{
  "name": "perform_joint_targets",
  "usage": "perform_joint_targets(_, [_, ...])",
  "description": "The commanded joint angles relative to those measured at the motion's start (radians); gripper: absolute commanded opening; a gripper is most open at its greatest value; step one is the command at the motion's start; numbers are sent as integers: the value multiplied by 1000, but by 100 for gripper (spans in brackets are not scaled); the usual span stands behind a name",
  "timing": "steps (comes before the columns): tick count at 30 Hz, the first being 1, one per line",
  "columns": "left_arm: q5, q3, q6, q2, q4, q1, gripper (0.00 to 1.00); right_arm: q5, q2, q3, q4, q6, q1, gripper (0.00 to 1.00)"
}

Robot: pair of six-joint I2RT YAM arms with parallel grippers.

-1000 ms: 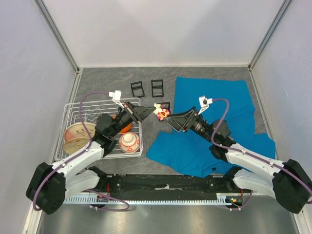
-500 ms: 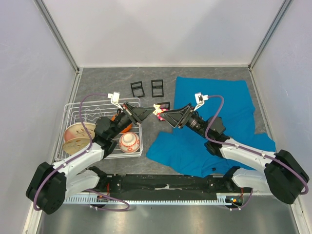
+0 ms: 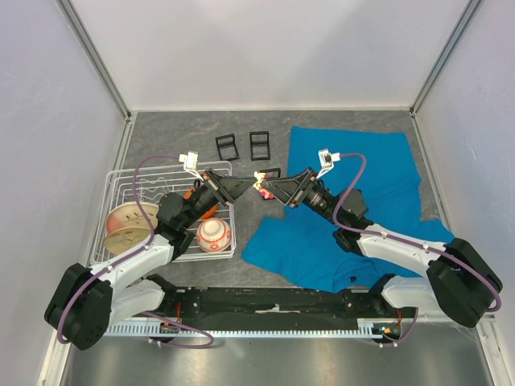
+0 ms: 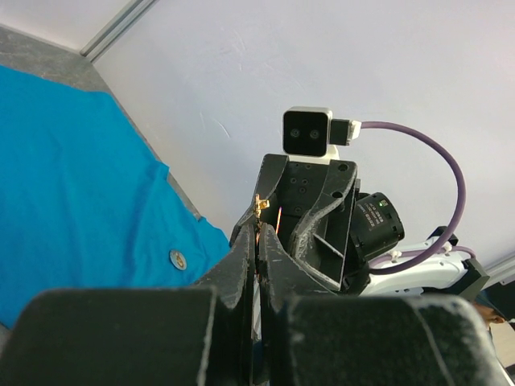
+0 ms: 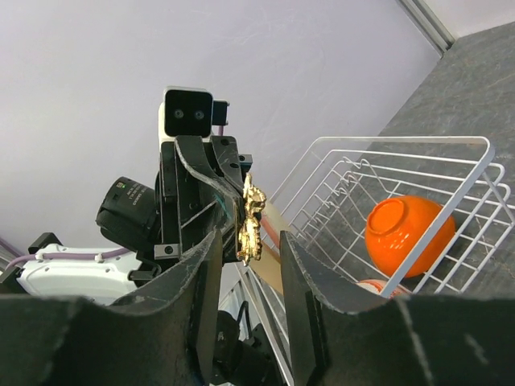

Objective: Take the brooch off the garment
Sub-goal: Close the brooch.

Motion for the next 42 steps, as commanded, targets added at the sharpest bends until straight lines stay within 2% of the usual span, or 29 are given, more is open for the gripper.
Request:
perform_joint_targets(1, [15, -1, -11, 5, 71, -5, 2, -15, 23, 51, 86, 14, 5, 39])
perform_joint_targets(15, [24, -7, 1, 3, 74, -5, 2, -12, 55, 51, 126, 40, 13, 33])
perform_joint_targets(21, [25, -4, 4, 3, 77, -7, 2, -7, 66, 43, 132, 52, 22, 22])
perform_joint_targets(27, [18, -10, 32, -23, 71, -7, 2, 66, 66, -18, 195, 115, 27, 16])
perform_joint_targets(32, [32, -8, 47, -23, 71, -13, 2, 53, 84, 3, 206, 143, 27, 13])
perform_joint_targets(38, [13, -21, 64, -49, 61, -14, 2, 112, 55, -61, 240, 163, 27, 6])
perform_joint_targets(40, [7, -19, 64, -49, 57, -14, 2, 115, 46, -73, 269, 163, 27, 16])
perform_joint_targets(42, [5, -14, 61, -49, 45, -14, 2, 96, 38, -76, 260, 157, 27, 34])
